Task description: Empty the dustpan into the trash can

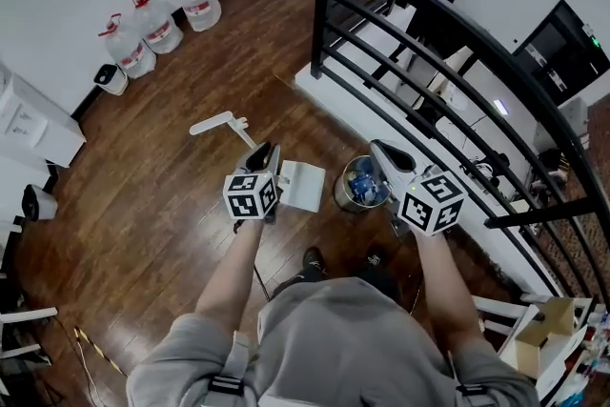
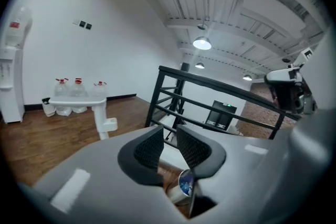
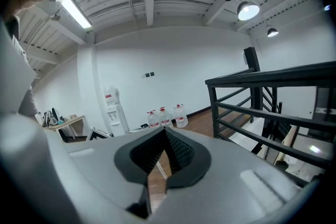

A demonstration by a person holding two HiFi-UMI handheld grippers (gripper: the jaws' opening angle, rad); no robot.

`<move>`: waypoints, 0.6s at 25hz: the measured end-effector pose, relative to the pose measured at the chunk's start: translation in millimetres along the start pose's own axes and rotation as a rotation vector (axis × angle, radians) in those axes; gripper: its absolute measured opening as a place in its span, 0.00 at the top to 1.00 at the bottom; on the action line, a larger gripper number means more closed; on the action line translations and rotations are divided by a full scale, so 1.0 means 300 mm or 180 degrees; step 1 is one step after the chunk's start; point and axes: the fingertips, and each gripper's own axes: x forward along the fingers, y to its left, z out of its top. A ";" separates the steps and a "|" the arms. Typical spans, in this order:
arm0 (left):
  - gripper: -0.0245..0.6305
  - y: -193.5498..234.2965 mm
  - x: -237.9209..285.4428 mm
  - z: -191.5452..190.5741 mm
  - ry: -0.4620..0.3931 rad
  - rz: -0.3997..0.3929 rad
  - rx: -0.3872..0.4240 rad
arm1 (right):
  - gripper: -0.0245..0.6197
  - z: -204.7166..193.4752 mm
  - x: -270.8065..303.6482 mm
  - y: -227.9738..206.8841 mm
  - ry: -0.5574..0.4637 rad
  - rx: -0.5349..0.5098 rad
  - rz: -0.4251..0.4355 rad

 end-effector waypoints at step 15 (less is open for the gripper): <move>0.95 -0.686 -0.196 0.428 -0.0472 -0.1700 0.0582 | 0.96 0.157 -0.093 0.044 -0.0506 -0.0278 -0.0029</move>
